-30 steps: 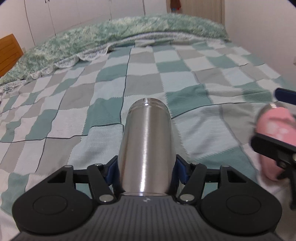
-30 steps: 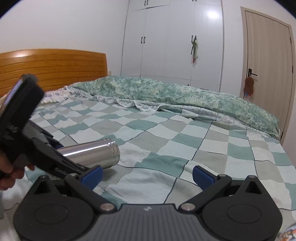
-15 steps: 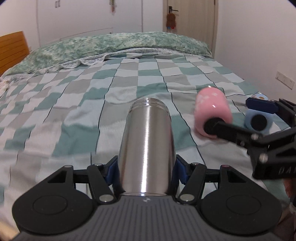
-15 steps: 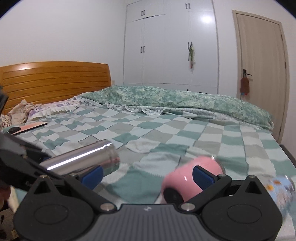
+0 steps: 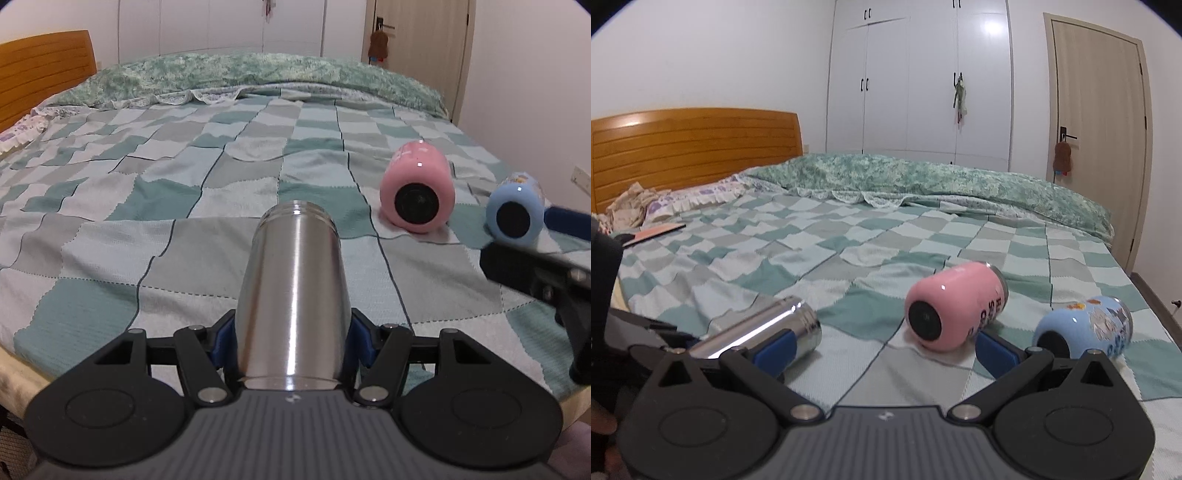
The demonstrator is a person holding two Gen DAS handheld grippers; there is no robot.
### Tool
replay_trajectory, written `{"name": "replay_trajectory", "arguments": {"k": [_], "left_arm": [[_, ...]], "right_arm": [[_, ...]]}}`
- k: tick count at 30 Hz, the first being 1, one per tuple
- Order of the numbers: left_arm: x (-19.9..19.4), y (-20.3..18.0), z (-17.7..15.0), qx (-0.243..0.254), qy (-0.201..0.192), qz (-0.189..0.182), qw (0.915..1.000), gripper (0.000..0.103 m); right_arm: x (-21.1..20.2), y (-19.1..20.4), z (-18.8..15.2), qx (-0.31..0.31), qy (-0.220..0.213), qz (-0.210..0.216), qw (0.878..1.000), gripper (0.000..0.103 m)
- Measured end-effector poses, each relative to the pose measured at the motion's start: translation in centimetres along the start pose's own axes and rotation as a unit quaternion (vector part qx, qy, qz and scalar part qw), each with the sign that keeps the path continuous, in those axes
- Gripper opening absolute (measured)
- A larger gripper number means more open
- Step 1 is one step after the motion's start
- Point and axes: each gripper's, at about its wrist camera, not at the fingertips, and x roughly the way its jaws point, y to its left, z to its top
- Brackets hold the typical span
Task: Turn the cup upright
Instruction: 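Lift the silver cup with the left tool and carry it toward the right tool, then grasp the silver cup with the right tool while the left tool releases it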
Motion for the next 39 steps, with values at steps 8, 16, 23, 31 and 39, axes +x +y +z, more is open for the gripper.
{"name": "replay_trajectory", "arguments": {"k": [8,16,23,31,39], "left_arm": [[-4.3,1.6,0.6,0.026,-0.046,-0.027,0.9982,0.103],[-6.5,7.1,2.1,0.045,-0.077,-0.021,0.9958,0.103],[-5.1,12.2,2.6,0.069,-0.063,-0.038,0.9949,0.103],[-3.4,15.3,2.6,0.095,-0.066,-0.057,0.9916,0.103],[-1.4,16.3,2.8,0.093,-0.057,-0.071,0.9915,0.103]], "right_arm": [[-1.4,0.6,1.1,0.028,-0.01,-0.022,0.999,0.103],[0.0,3.6,3.0,0.025,0.017,0.004,1.0,0.103],[3.9,7.6,4.1,0.03,0.079,0.03,0.996,0.103],[9.2,8.7,4.8,0.081,0.179,0.007,0.981,0.103],[14.3,7.6,5.4,0.157,0.265,0.012,0.951,0.091]]}}
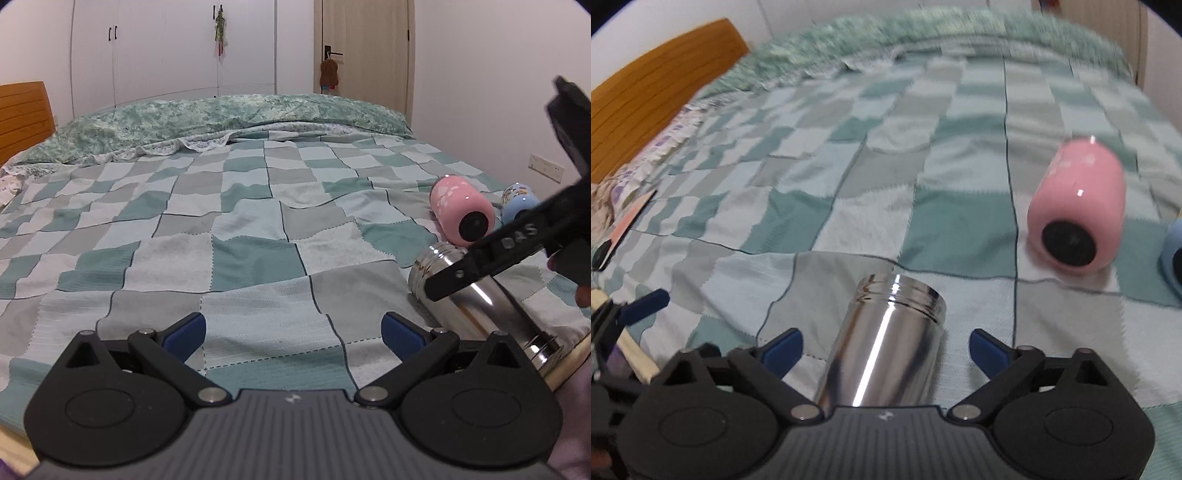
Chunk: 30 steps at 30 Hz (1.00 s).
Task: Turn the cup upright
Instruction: 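Grasp the silver cup with the right tool while the left tool releases it, then rotate the silver cup upright with the right tool, open end up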
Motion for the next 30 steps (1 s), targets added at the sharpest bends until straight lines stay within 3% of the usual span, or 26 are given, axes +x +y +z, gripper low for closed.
{"name": "replay_trajectory", "arguments": {"k": [3,6,16,20,23,28,30], "left_arm": [[0.6,0.3,-0.1,-0.003,0.003,-0.002,1.0,0.103],[1.0,0.6,-0.2,-0.006,0.005,-0.005,1.0,0.103],[1.2,0.8,-0.2,-0.008,0.004,-0.011,0.9999,0.103],[0.7,0.9,-0.4,-0.008,0.0,-0.013,0.9999,0.103],[0.3,1.0,-0.5,-0.006,-0.005,-0.012,0.9999,0.103],[-0.5,1.0,-0.1,-0.009,-0.016,-0.008,0.9998,0.103],[-0.7,1.0,0.1,-0.008,-0.02,-0.004,0.9998,0.103]], "right_arm": [[1.5,0.1,0.6,0.009,0.026,-0.012,1.0,0.082],[2.4,-0.4,1.0,0.041,0.045,0.008,0.998,0.067],[1.6,-1.8,0.7,0.067,0.03,0.052,0.996,0.065],[-0.7,-2.0,0.0,0.063,-0.017,0.086,0.994,0.063],[-3.4,-1.3,-0.4,0.036,-0.086,0.108,0.99,0.061],[-6.8,1.3,-0.8,-0.038,-0.206,0.125,0.97,0.061],[-7.6,2.7,-1.0,-0.081,-0.256,0.102,0.958,0.061]]}}
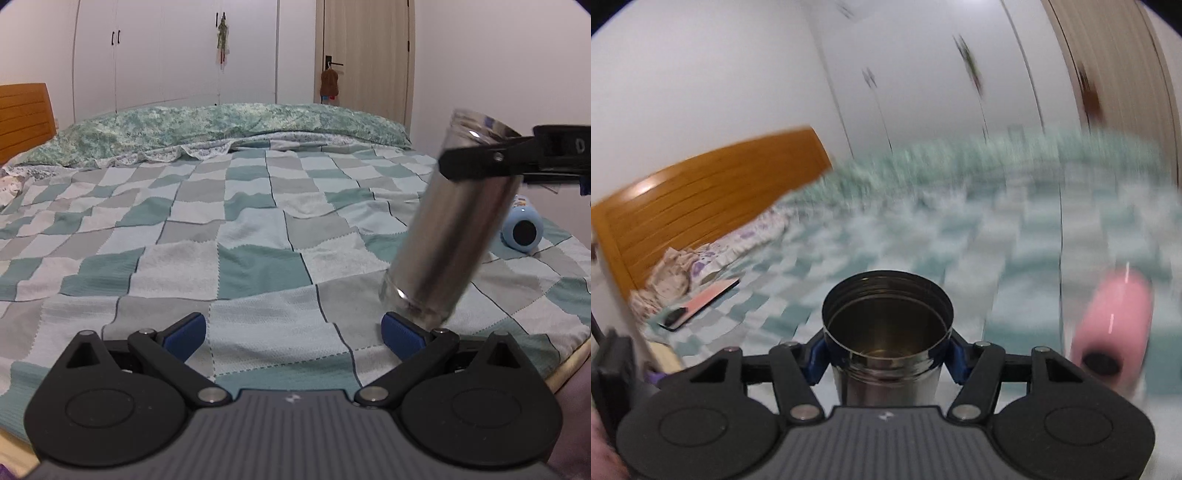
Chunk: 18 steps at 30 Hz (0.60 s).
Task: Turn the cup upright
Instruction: 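Rotate the silver cup upright with the right tool, open end up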
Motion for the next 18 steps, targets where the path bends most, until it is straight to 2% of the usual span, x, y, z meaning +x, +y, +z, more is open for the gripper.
{"name": "replay_trajectory", "arguments": {"k": [3,8,14,18], "left_arm": [[0.0,0.1,0.1,-0.001,-0.004,0.008,1.0,0.103],[0.4,0.5,0.0,-0.011,-0.002,0.017,0.9998,0.103],[1.0,0.9,-0.3,-0.017,0.004,0.025,0.9995,0.103],[1.1,1.1,-0.4,-0.02,0.006,0.029,0.9994,0.103]], "right_arm": [[0.4,1.9,-0.2,-0.067,-0.04,-0.011,0.997,0.061],[2.4,3.7,-1.1,-0.121,-0.057,-0.031,0.991,0.061],[5.2,3.9,-2.9,-0.134,-0.023,-0.043,0.99,0.061],[5.4,3.7,-3.1,-0.128,-0.031,-0.041,0.991,0.061]]}}
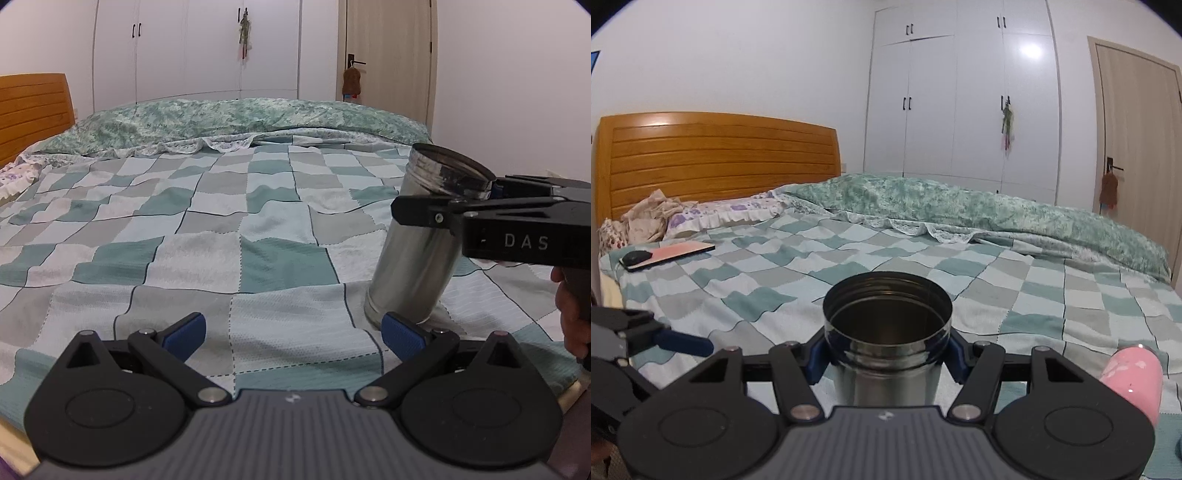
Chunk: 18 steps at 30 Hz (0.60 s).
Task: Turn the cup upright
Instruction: 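Rotate the silver cup upright with the right tool, open end up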
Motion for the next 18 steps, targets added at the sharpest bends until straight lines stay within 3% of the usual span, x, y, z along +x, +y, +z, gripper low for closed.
{"name": "replay_trajectory", "arguments": {"k": [6,9,12,18], "left_arm": [[-0.4,-0.1,0.1,0.0,-0.004,0.005,1.0,0.103],[-1.2,-0.4,0.2,-0.001,-0.01,0.005,0.9999,0.103],[-2.4,-1.0,0.3,-0.005,-0.019,0.002,0.9998,0.103],[-6.2,-4.5,0.3,-0.008,-0.057,-0.007,0.9983,0.103]], "right_arm": [[-0.5,-0.1,0.0,-0.004,0.001,0.005,1.0,0.062],[-1.6,-0.8,0.2,0.015,-0.011,0.012,1.0,0.08],[-3.7,-1.1,0.3,0.015,-0.037,0.009,0.999,0.085],[-9.7,-2.4,-0.6,0.005,-0.097,0.0,0.995,0.103]]}}
